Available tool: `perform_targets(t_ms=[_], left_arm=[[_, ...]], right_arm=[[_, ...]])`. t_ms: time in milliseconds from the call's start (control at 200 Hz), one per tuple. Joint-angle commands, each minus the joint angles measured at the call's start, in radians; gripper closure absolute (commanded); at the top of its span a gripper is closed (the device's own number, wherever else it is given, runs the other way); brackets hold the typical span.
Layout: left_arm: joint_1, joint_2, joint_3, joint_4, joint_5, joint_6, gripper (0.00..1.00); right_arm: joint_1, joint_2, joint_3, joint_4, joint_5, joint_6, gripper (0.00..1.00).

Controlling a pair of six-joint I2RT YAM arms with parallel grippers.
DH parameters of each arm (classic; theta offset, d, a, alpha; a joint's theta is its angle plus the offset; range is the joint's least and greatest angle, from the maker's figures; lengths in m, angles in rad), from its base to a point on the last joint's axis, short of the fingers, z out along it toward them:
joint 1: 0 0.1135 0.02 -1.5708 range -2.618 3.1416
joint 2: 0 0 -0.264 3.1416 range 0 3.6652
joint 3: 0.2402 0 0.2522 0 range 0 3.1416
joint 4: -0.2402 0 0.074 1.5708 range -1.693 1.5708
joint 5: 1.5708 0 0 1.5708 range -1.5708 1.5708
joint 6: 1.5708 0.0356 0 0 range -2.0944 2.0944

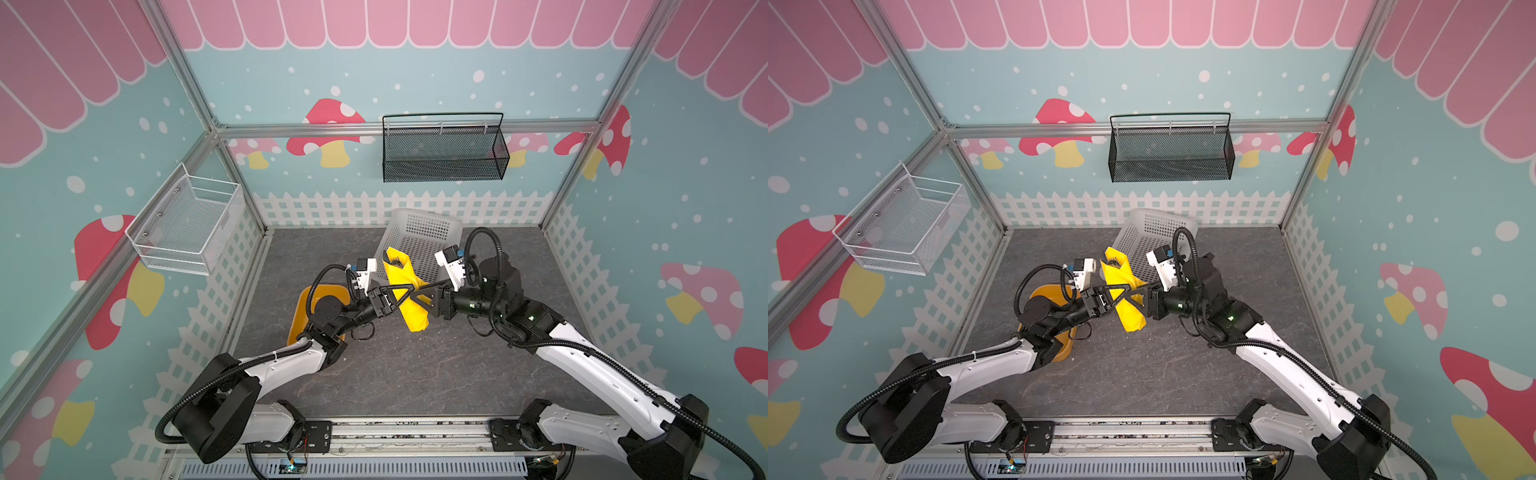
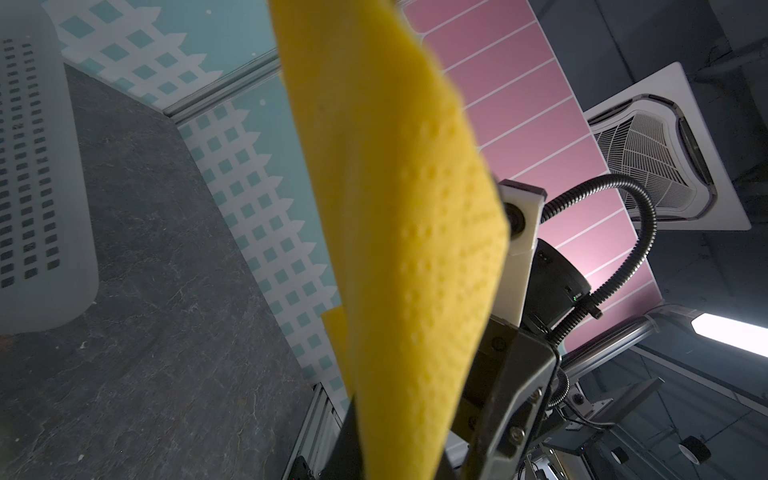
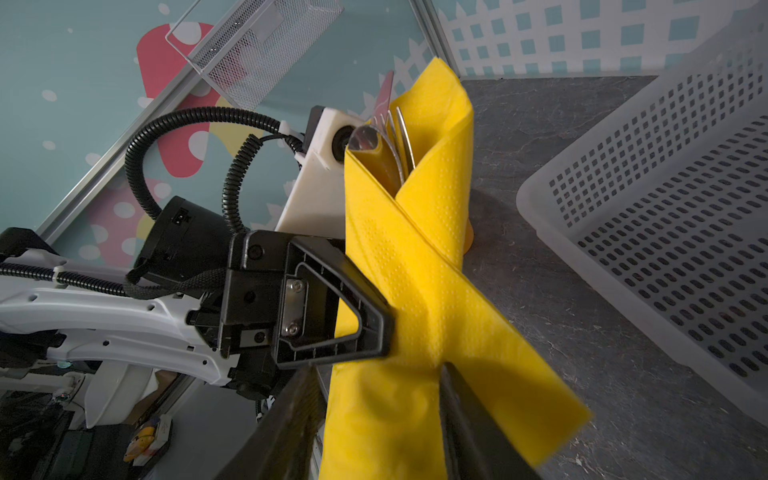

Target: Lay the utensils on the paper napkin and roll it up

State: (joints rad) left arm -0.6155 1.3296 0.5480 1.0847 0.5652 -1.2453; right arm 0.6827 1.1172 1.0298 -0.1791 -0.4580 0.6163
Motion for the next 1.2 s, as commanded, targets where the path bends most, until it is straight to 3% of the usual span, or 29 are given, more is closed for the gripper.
perform_targets(t_ms=[0, 490, 745, 1191], left_arm=[[0.0, -0.032, 0.008, 0.066, 0.01, -0.019, 1.0], [-0.002, -0.041, 0.013, 0.07, 0.022, -0.034, 1.0], [-0.001, -0.04, 0.017, 0.068, 0.022, -0.034, 1.0], [-0.003, -0.035, 0.027, 0.076, 0.03, -0.039, 1.0]], right_arm=[[0.006, 0.012, -0.017, 0.01, -0.016, -0.027, 0.5], [0.008, 0.032, -0.025, 0.026, -0.06, -0.055, 0.47], [0.007, 0.035, -0.043, 0.104, -0.182, -0.05, 0.51], [0.007, 0.069, -0.048, 0.145, -0.269, -0.045, 0.59]])
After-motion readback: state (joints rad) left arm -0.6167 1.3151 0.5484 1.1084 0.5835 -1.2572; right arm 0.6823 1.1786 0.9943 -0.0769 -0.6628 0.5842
